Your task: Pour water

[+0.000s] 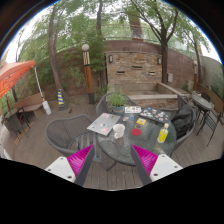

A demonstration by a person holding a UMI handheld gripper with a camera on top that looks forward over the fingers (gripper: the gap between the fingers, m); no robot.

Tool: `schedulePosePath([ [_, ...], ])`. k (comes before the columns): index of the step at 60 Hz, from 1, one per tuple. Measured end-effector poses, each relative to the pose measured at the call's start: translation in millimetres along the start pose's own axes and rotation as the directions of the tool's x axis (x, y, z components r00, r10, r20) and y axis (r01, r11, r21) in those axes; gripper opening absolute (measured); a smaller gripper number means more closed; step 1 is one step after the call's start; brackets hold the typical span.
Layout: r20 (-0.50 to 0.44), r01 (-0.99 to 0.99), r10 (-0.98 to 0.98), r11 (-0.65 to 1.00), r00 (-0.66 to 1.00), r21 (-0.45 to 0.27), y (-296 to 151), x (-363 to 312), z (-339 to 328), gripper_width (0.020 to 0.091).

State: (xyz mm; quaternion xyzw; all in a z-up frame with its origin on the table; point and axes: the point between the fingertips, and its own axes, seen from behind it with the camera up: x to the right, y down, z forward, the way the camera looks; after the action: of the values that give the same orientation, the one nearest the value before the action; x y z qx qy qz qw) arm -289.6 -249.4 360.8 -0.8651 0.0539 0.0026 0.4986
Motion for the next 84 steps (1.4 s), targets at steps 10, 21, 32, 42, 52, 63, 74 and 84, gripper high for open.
schedulePosePath([
  [10, -0.022, -0.015, 0.015, 1.000, 1.000, -0.005, 1.0, 37.4, 16.1, 0.0809],
  [21, -0.038, -0.053, 0.053, 0.999, 0.998, -0.009, 19.5, 136.3, 83.7, 0.0798],
  [32, -0.116, -0.031, 0.036, 0.998, 0.993, 0.047, 63.2, 279.2, 179.9, 0.0795],
  [42, -0.148, 0.013, 0.007, 0.991, 0.989, 0.131, 88.8, 372.9, 294.6, 0.0807],
  [52, -0.127, 0.044, -0.017, 0.976, 0.992, 0.213, 88.4, 406.9, 382.2, 0.0809],
  [63, -0.117, 0.058, -0.026, 0.960, 0.993, 0.273, 65.9, 405.6, 428.9, 0.0553],
  [74, -0.113, 0.092, -0.063, 0.959, 0.992, 0.268, 62.7, 392.2, 441.0, 0.0424],
  [84, -0.142, 0.097, -0.071, 0.977, 0.987, 0.191, 49.0, 375.8, 445.2, 0.0374],
])
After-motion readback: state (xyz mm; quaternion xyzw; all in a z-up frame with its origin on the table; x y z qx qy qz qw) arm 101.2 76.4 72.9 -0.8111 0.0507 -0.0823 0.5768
